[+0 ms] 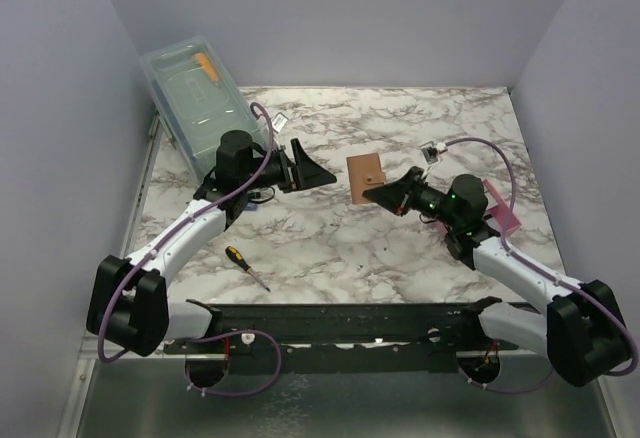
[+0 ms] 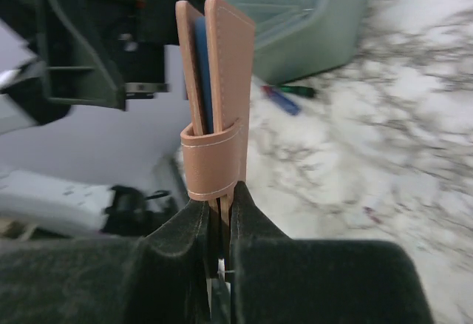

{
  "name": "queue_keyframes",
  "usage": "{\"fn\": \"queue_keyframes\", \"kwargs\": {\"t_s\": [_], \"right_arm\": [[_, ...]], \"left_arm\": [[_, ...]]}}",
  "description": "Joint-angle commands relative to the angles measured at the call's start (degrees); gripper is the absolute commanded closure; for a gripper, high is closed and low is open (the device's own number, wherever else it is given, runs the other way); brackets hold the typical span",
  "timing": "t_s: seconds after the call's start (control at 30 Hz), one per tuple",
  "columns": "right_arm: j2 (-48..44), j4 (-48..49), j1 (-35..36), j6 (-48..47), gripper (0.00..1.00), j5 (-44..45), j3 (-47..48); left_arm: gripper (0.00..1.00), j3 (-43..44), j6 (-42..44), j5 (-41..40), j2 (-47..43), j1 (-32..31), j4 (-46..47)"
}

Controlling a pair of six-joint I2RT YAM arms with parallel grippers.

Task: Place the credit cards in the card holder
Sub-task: Open the card holder at the center of the board.

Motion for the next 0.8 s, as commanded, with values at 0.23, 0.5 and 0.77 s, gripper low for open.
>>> {"fn": "queue_keyframes", "kwargs": {"t_s": [0.23,0.5,0.77], "right_arm": [[15.32,49.79,-2.04,34.41,0.99,-26.37,-0.18],[15.35,45.60,0.10,30.69,0.99,-22.89,1.12],[7.70,11.49,1.39,15.84,0.84,-12.70,4.48]], "left_arm": [[0.22,-3.81,-9.63,16.56,0.94,-3.49,23.58],[0.48,-4.92,-11.50,16.47,2.06,-4.06,27.05],[0.91,-5.85,-10.22,14.37,0.75,-4.06,27.62]]}}
